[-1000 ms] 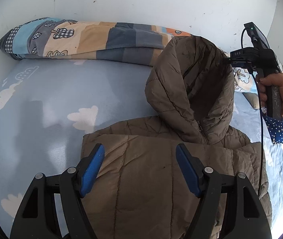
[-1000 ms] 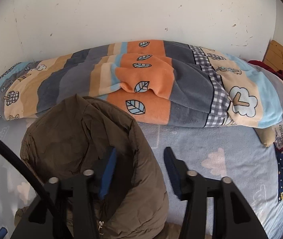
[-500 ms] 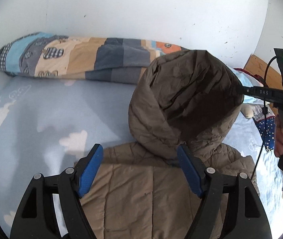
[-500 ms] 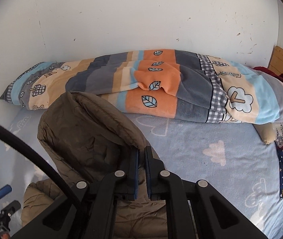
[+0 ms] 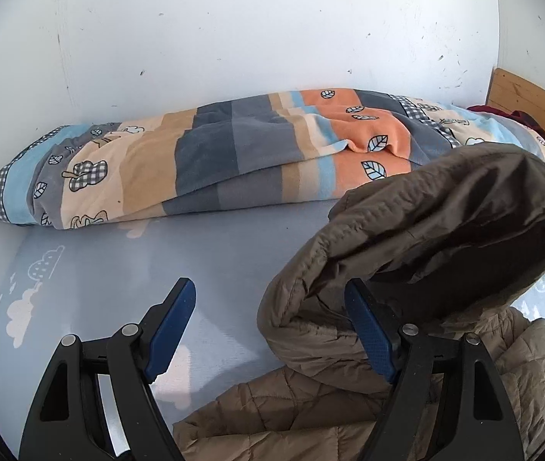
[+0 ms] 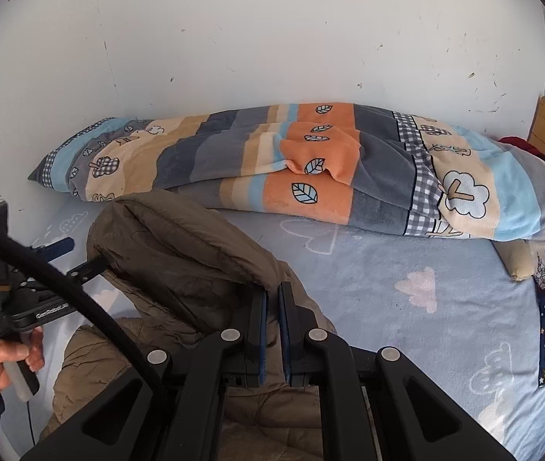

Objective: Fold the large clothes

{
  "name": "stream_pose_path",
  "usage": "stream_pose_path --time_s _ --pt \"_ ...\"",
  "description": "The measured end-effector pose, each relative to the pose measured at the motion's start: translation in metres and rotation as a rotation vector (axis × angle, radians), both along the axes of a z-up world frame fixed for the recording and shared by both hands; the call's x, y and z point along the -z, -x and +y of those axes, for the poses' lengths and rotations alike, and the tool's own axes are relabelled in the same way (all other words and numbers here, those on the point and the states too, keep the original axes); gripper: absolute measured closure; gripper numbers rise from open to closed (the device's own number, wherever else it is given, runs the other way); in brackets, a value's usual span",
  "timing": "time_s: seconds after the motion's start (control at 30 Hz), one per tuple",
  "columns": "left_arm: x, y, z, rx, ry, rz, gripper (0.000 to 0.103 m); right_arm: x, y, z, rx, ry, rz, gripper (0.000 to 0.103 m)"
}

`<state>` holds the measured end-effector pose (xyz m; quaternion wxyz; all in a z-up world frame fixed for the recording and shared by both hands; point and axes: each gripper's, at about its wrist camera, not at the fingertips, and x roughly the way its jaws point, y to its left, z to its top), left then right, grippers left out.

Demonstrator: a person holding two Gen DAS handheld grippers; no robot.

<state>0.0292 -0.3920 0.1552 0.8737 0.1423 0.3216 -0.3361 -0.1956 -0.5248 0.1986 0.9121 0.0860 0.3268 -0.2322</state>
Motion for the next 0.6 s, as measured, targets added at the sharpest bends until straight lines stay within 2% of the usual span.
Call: stream_pose_path --time_s 0.03,0.07,0.1,0.13,0.17,0.2,0.37,0.6 --pt "0.000 0.001 -0.001 0.010 0.002 -0.005 0.024 0.000 0.006 0.001 -0.003 -0.003 -0.007 0.096" --pt "0.000 0.004 0.000 0.022 0.015 -0.007 0.031 0.000 0.012 0.002 -0.008 -0.010 -0.012 0.096" --pt "-0.001 0.007 0.000 0.028 0.026 -0.004 0.045 -0.001 0.018 0.003 -0.012 -0.017 -0.017 0.096" --pt "-0.001 0.008 0.001 0.044 0.032 0.017 0.055 -0.001 0.024 0.005 -0.012 -0.021 -0.024 0.096" --pt "0.000 0.011 0.000 0.056 0.036 0.036 0.074 -0.001 0.030 0.007 -0.012 -0.025 -0.028 0.096" --pt "0.000 0.014 0.001 0.067 0.039 0.051 0.083 -0.001 0.036 0.008 -0.014 -0.031 -0.031 0.096" --pt "-0.010 0.047 0.013 0.098 0.044 0.019 0.088 -0.004 0.063 0.019 -0.004 -0.034 -0.042 0.096" --pt "-0.027 0.103 0.048 0.137 0.044 -0.012 0.089 -0.003 0.103 0.042 0.014 -0.048 -0.051 0.096"
